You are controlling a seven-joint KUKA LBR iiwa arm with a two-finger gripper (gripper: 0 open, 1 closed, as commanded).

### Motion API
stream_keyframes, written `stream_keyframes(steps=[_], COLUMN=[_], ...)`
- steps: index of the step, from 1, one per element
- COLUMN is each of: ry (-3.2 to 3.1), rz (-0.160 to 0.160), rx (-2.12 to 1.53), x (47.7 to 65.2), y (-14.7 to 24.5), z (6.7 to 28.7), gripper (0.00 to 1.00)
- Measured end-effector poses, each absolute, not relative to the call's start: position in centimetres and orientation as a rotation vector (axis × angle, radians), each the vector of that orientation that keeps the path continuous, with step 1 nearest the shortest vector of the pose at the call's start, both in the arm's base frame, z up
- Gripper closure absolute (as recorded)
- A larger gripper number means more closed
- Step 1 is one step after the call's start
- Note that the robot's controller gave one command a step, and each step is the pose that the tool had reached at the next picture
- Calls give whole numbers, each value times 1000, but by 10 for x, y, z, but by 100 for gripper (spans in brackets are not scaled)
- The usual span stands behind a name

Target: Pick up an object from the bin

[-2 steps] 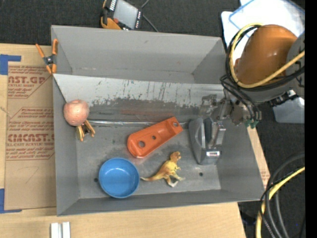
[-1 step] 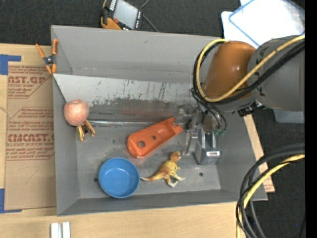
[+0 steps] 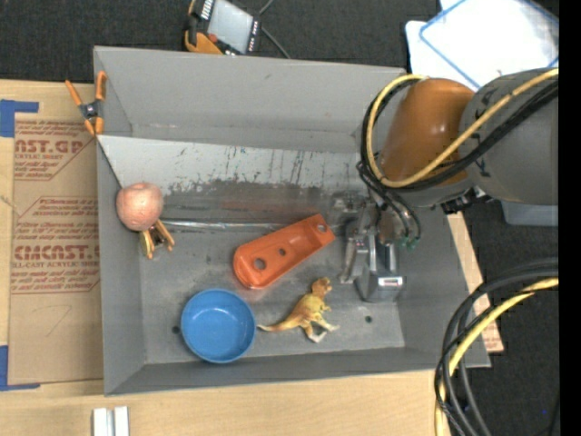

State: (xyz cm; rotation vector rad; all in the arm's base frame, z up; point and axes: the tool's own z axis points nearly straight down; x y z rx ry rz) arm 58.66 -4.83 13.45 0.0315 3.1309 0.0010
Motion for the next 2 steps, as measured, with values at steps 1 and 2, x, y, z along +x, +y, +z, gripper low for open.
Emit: stream_keyframes(steps=[1, 2], ry=[3093, 3126], rz=[-1, -1], rx=[-484, 29], x=[578, 560], y=[-75, -16], z=[76, 70], gripper=[0, 100])
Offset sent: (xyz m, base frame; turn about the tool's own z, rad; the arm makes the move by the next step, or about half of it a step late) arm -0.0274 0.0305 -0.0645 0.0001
